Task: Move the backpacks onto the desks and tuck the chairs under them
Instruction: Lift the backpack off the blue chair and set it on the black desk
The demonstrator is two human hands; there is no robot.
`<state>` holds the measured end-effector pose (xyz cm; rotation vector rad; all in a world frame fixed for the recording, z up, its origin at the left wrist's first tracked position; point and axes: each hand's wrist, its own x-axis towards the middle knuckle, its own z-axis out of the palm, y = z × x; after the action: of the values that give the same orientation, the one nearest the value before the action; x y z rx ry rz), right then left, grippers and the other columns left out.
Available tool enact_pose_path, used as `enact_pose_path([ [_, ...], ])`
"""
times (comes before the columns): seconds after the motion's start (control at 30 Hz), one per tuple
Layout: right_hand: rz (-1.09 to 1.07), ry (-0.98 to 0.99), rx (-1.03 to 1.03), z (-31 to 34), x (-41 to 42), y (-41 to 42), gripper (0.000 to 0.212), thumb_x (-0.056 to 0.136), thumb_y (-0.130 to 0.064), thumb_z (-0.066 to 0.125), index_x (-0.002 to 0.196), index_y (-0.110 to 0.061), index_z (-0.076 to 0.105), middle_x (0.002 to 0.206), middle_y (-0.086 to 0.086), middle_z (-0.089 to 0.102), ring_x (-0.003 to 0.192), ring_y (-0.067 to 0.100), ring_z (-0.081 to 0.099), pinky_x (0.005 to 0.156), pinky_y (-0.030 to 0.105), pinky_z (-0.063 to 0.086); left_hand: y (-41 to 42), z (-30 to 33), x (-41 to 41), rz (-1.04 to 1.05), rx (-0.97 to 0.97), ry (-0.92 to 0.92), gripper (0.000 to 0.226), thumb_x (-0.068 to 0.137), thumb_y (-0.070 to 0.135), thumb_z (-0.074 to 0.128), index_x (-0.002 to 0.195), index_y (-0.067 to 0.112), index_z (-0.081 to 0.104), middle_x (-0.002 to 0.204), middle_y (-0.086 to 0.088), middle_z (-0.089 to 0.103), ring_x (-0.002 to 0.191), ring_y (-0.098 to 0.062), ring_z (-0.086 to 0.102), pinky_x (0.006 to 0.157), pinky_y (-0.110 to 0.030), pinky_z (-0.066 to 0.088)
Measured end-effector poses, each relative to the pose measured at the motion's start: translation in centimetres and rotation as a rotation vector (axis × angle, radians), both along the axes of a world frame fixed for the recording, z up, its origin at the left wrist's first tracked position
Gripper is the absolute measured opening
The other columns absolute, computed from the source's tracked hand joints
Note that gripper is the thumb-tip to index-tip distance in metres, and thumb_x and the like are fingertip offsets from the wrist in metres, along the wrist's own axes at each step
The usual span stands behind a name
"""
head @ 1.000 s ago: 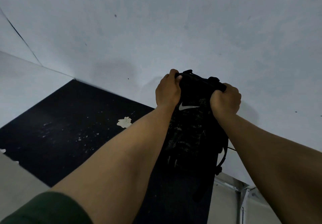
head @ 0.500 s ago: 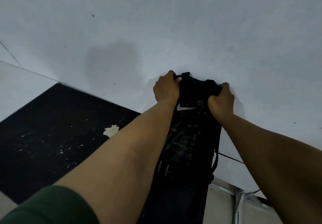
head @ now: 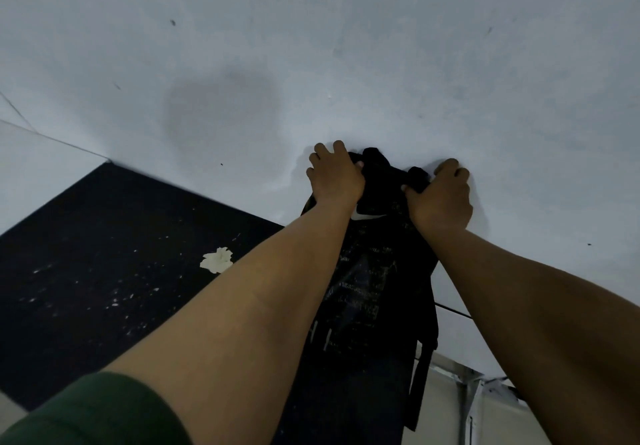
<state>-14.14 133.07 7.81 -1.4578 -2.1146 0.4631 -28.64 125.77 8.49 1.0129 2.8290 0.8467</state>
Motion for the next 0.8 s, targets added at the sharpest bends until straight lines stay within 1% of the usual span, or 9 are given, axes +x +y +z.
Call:
enact_pose_path([
  [0.1, 0.016, -0.029, 0.018, 0.5, 0.2, -0.3, 0.064, 0.082, -0.038, 0.073, 0.129, -0.007, 0.041, 0.129, 0.015, 0.046, 0.113, 0.033, 0.051, 0.085, 0.048, 0.049, -0.8, 0.5, 0.4, -0.074, -0.045, -0.008, 0.044, 0.095, 0.033, 0.051, 0.130, 0.009, 0.042, 0.130, -0.016, 0.047, 0.118, -0.032, 0.045, 0.095, -0.041, 0.041],
  [0.27, 0.042, -0.099, 0.045, 1.7, 0.3, -1.9, 0.053, 0.084, -0.034, 0.069, 0.123, -0.008, 0.044, 0.125, 0.016, 0.047, 0.113, 0.034, 0.049, 0.087, 0.048, 0.047, -2.5, 2.2, 1.5, -0.167, -0.054, -0.067, 0.044, 0.093, 0.022, 0.054, 0.130, 0.007, 0.037, 0.122, -0.014, 0.052, 0.108, -0.031, 0.054, 0.090, -0.043, 0.047],
  [0.4, 0.105, -0.115, 0.001, 2.5, 0.4, -4.2, 0.048, 0.085, -0.029, 0.067, 0.122, -0.009, 0.044, 0.125, 0.015, 0.046, 0.113, 0.033, 0.049, 0.087, 0.045, 0.045, -4.4, 3.2, 2.6, -0.242, -0.147, -0.112, 0.055, 0.091, 0.026, 0.059, 0.138, 0.008, 0.035, 0.127, -0.014, 0.049, 0.112, -0.029, 0.054, 0.092, -0.043, 0.049],
  [0.47, 0.150, -0.117, -0.030, 2.6, 0.4, -5.3, 0.049, 0.086, -0.028, 0.066, 0.125, -0.008, 0.044, 0.128, 0.016, 0.045, 0.115, 0.033, 0.048, 0.090, 0.044, 0.046, -5.3, 3.4, 3.0, -0.286, -0.195, -0.150, 0.062, 0.090, 0.026, 0.061, 0.143, 0.010, 0.033, 0.131, -0.014, 0.048, 0.115, -0.028, 0.053, 0.094, -0.039, 0.048],
  [0.57, 0.215, -0.137, -0.121, 2.2, 0.4, -7.5, 0.057, 0.087, -0.029, 0.065, 0.134, -0.008, 0.041, 0.137, 0.019, 0.042, 0.120, 0.034, 0.048, 0.096, 0.046, 0.048, -7.4, 3.5, 3.5, -0.351, -0.256, -0.179, 0.057, 0.092, 0.026, 0.061, 0.141, 0.010, 0.038, 0.129, -0.012, 0.053, 0.112, -0.024, 0.055, 0.090, -0.033, 0.049],
  [0.63, 0.272, -0.138, -0.204, 1.7, 0.5, -9.1, 0.047, 0.088, -0.028, 0.063, 0.127, -0.007, 0.047, 0.128, 0.018, 0.048, 0.111, 0.033, 0.054, 0.089, 0.044, 0.052, -9.3, 3.4, 3.8, -0.383, -0.287, -0.192, 0.054, 0.091, 0.030, 0.060, 0.137, 0.009, 0.042, 0.127, -0.011, 0.055, 0.110, -0.024, 0.055, 0.091, -0.035, 0.049],
  [0.7, 0.361, -0.157, -0.275, 0.8, 0.6, -10.9, 0.027, 0.088, -0.027, 0.062, 0.105, -0.007, 0.055, 0.109, 0.015, 0.059, 0.094, 0.028, 0.060, 0.076, 0.036, 0.054, -11.6, 3.0, 4.0, -0.405, -0.291, -0.206, 0.046, 0.091, 0.031, 0.059, 0.130, 0.010, 0.047, 0.123, -0.012, 0.057, 0.106, -0.023, 0.056, 0.088, -0.034, 0.049],
  [0.73, 0.405, -0.182, -0.310, 0.2, 0.7, -12.0, 0.019, 0.088, -0.027, 0.063, 0.091, -0.009, 0.056, 0.096, 0.013, 0.061, 0.083, 0.024, 0.061, 0.066, 0.031, 0.052, -13.0, 2.7, 4.1, -0.410, -0.289, -0.213, 0.042, 0.091, 0.031, 0.059, 0.126, 0.011, 0.049, 0.121, -0.012, 0.058, 0.103, -0.022, 0.056, 0.084, -0.032, 0.048],
  [0.8, 0.465, -0.261, -0.384, -0.8, 0.8, -14.4, 0.022, 0.087, -0.029, 0.066, 0.075, -0.013, 0.057, 0.076, 0.005, 0.060, 0.066, 0.017, 0.056, 0.050, 0.025, 0.043, -16.0, 2.0, 4.0, -0.406, -0.301, -0.239, 0.038, 0.091, 0.033, 0.060, 0.121, 0.012, 0.052, 0.119, -0.010, 0.058, 0.102, -0.022, 0.055, 0.081, -0.030, 0.045],
])
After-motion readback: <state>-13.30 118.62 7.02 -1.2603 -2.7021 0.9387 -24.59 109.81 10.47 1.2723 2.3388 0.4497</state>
